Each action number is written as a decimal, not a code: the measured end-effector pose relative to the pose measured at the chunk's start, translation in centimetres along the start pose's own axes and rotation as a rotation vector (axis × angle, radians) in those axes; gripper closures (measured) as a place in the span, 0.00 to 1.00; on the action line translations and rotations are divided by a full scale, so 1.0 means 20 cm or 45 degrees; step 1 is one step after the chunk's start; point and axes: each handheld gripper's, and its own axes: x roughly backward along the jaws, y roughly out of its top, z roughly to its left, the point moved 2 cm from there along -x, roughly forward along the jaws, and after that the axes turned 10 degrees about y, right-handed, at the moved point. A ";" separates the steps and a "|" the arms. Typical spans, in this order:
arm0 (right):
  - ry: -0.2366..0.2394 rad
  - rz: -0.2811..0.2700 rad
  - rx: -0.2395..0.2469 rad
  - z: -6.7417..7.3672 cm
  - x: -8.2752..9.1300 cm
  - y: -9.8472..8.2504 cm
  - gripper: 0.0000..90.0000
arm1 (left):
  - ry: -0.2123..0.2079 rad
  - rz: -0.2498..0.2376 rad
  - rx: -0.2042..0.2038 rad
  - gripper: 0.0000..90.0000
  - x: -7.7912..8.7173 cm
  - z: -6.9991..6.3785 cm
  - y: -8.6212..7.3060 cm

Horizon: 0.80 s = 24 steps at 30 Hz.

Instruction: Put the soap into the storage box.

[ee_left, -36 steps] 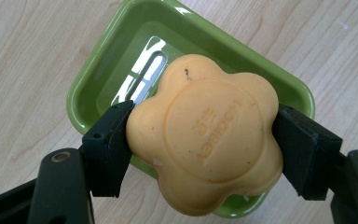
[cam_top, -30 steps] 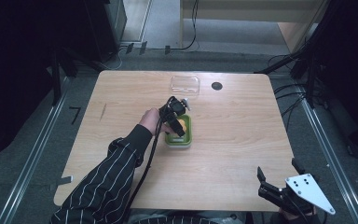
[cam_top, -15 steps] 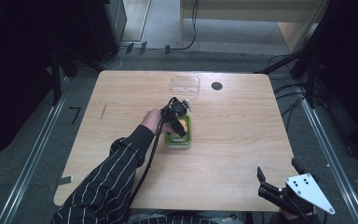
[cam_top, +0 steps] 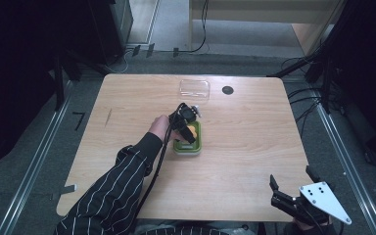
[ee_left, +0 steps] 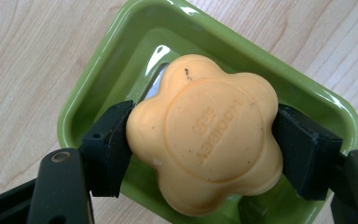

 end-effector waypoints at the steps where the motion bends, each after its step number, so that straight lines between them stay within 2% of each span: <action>1: 0.000 0.001 -0.002 0.00 0.00 0.00 0.04 | 0.002 -0.004 0.002 0.30 0.00 0.00 0.00; 6: 0.000 -0.002 0.002 0.00 0.00 0.00 0.04 | 0.004 0.019 -0.005 0.30 -0.01 -0.01 0.00; 18: 0.000 -0.002 0.000 0.00 0.00 0.00 0.04 | 0.001 0.050 0.013 0.29 -0.02 -0.01 -0.01; 24: 0.000 -0.002 -0.002 0.00 0.00 0.00 0.04 | 0.011 0.049 0.016 0.24 -0.01 -0.01 -0.01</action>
